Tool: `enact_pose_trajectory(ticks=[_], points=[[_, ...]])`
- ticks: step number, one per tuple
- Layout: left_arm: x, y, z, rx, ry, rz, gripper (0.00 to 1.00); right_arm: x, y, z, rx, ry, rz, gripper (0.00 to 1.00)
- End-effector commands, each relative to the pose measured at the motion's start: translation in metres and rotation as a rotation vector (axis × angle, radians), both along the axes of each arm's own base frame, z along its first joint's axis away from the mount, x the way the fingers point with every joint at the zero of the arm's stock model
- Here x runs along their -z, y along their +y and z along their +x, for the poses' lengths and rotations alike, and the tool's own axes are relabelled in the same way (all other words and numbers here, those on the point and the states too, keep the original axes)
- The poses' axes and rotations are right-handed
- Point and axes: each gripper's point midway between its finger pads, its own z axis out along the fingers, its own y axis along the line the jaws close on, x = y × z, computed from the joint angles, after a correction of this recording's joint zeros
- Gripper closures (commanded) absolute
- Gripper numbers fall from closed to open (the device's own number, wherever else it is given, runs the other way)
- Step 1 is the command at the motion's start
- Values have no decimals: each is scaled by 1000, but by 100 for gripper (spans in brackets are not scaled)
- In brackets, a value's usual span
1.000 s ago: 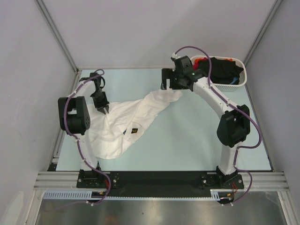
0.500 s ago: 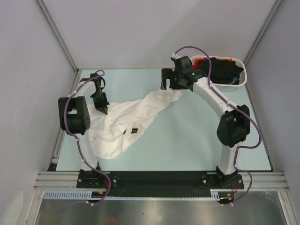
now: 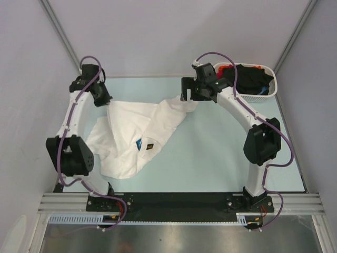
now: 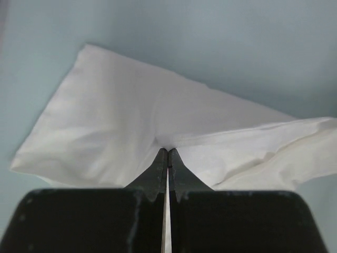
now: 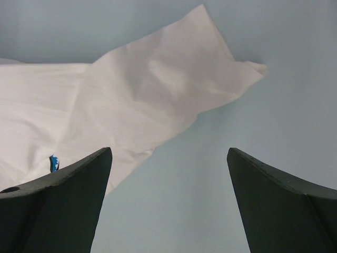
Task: Fold and stack the t-shirts
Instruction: Flatten out the tshirt
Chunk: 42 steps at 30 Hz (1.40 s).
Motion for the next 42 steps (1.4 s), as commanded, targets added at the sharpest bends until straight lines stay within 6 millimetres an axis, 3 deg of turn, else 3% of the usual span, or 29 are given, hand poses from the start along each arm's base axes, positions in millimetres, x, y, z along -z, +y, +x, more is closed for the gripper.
enact_pose_trajectory(ticks=[1,5,13,18,19,25,26,29,30,32,33,39,40,41,42], points=[[-79,25,18,-141,-259,90,100,-20,0,-3,-12,-45,11,3],[-101,33,38,-166,-324,116,100,-21,-1,-3,-11,-45,4,3],[-112,37,97,-148,-351,134,100,-20,-2,-9,-4,-31,1,4],[-129,48,116,-206,-410,130,100,-20,2,-14,-17,-20,4,4],[-143,46,121,-198,-447,125,100,-19,3,-15,-19,-15,0,4],[-164,41,149,-190,-581,79,100,-20,3,-26,-31,6,-13,4],[-179,41,159,-196,-656,72,100,-20,3,-28,-35,8,-17,4],[-198,47,175,-227,-746,86,100,-21,2,-34,-38,13,-27,4],[-187,53,184,-246,-730,106,100,-23,2,-36,-36,13,-25,4],[-190,62,195,-264,-760,113,100,-24,0,-38,-30,14,-26,4],[-178,67,202,-280,-747,119,100,-25,1,-40,-27,16,-20,4],[-202,80,227,-308,-891,146,100,-31,3,-57,-48,10,-26,4],[-196,84,234,-324,-900,158,100,-34,2,-59,-49,6,-25,4],[-194,85,238,-317,-904,156,96,-31,2,-62,-54,14,-29,4],[-195,87,241,-314,-913,158,76,-32,2,-64,-61,12,-27,4]])
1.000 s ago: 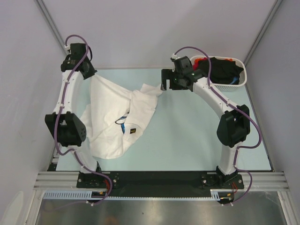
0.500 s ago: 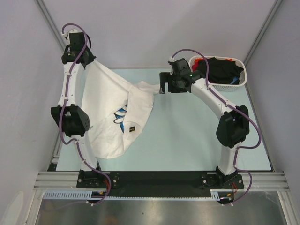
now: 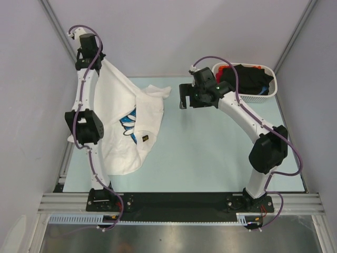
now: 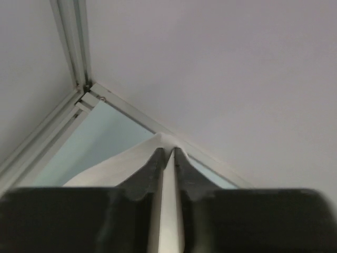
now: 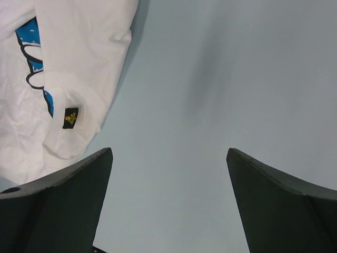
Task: Fold and stack the t-shirts
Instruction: Flatten out the tshirt
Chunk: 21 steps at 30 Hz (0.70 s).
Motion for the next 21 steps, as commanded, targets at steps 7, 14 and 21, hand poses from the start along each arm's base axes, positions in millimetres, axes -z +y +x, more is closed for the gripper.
enact_pose_trajectory(ticks=[7,14,21], points=[[-61,67,-34,-205,-143,-4,0,-20,1,-34,-119,11,31,3],[-42,22,-123,-32,23,-44,0,31,32,-101,-370,272,25,3],[68,-45,-227,229,358,-208,0,66,89,-141,-533,310,-37,2]])
